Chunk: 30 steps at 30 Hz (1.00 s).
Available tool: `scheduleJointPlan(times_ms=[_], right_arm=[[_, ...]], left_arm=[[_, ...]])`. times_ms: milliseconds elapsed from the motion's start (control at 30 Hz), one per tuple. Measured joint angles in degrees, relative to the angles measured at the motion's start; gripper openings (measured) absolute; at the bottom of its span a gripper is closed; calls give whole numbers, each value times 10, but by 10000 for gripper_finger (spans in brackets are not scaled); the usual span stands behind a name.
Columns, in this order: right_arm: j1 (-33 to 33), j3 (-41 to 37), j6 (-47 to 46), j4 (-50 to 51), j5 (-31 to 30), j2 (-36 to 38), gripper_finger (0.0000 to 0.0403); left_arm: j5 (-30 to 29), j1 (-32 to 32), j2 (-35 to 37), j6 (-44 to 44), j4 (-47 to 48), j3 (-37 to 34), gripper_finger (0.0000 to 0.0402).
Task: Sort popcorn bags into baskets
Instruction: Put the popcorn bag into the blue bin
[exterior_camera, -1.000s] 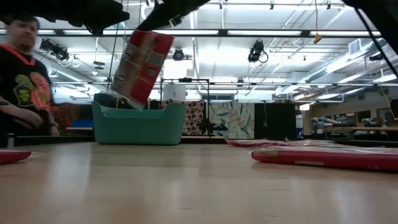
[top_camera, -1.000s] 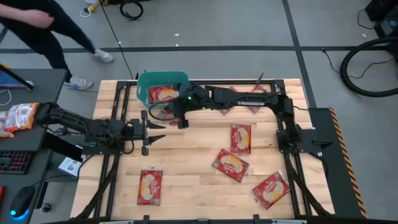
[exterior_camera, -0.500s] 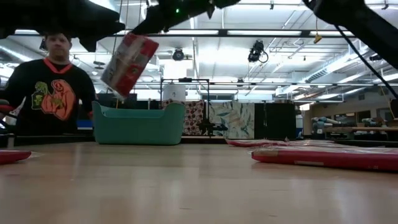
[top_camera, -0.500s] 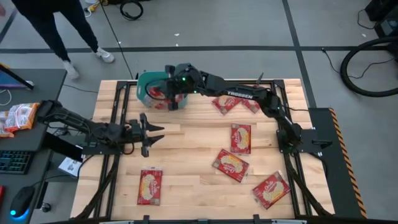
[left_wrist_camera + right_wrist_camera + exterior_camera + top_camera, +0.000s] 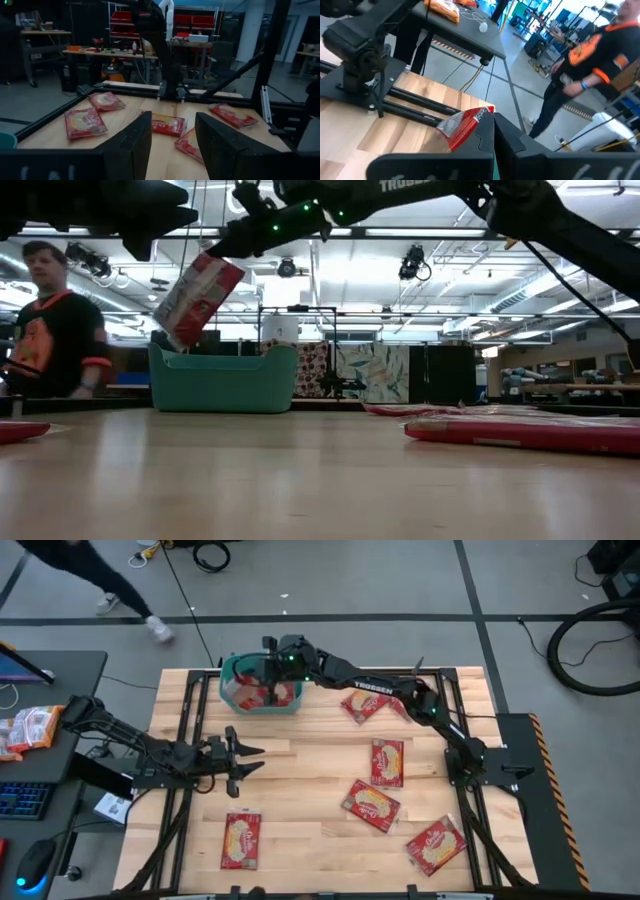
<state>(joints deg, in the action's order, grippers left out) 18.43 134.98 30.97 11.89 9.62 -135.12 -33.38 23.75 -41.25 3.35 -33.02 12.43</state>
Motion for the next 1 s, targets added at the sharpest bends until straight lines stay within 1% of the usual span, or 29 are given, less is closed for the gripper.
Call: scheduleJointPlan(times_ms=[67, 167, 233, 300, 367, 400, 500, 600, 833, 1000], right_arm=[[9, 0, -10, -5, 9, -7, 1], [25, -1, -22, 12, 10, -11, 1], [33, -1, -37, 2, 11, -14, 1], [40, -1, -63, -16, 31, -16, 1], [44, -1, -84, -50, 62, -18, 1], [44, 0, -87, -68, 68, -22, 1], [43, 0, -90, -69, 70, -25, 1], [45, -18, -90, -63, 70, -26, 1], [53, -24, -101, -25, 70, -27, 1], [53, -23, -107, -42, 70, -27, 2]], left_arm=[[-1, 0, 0, -8, -2, 0, 155], [-1, 0, 0, -15, -12, 0, 155], [-1, 0, 0, -15, -11, 0, 155], [-2, -1, 0, -22, -13, 0, 155], [-9, -3, 0, -30, -15, 0, 155], [-12, -5, 0, -31, -15, 0, 155], [-15, -12, 0, -32, -15, 0, 155], [-16, -16, 0, -30, -15, 0, 155], [-16, -17, 0, -29, -17, 0, 155], [-16, -17, 0, -29, -18, 0, 155]])
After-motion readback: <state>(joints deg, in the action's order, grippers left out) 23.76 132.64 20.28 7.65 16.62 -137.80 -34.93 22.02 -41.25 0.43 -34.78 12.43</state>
